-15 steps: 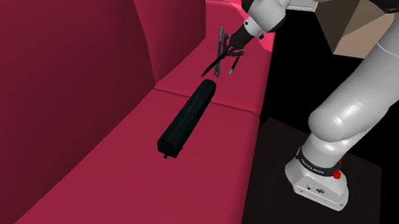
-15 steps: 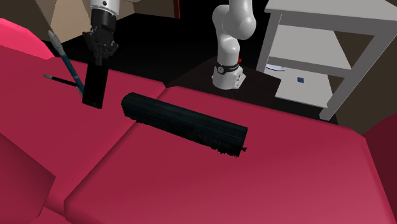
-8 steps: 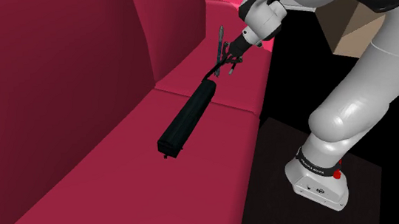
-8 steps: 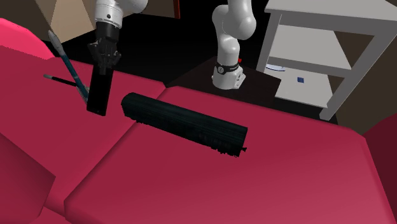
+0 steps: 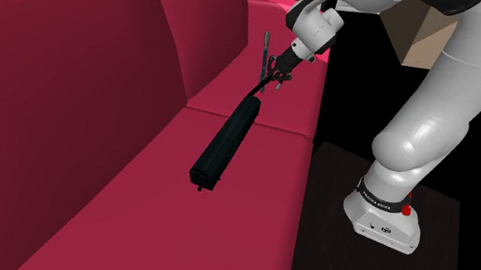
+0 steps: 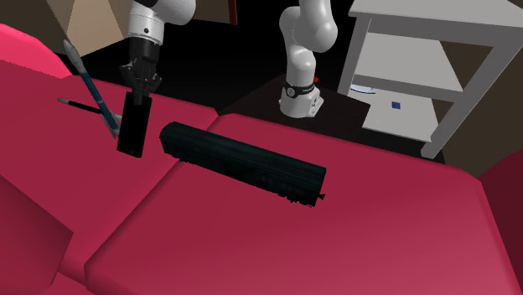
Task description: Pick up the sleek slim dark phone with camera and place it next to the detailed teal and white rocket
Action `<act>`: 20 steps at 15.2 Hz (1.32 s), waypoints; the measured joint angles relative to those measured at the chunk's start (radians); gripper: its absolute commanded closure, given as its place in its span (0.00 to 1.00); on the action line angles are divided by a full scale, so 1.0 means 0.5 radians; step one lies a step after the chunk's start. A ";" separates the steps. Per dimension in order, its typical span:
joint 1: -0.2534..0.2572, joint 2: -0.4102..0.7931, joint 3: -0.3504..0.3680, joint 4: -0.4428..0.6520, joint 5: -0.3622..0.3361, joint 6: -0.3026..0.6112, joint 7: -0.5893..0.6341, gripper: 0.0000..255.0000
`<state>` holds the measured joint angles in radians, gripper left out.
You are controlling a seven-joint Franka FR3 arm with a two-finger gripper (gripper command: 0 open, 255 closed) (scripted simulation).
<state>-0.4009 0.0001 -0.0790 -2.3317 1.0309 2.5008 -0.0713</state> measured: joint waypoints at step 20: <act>-0.072 -0.225 -0.062 -0.066 -0.214 -0.161 0.136 0.00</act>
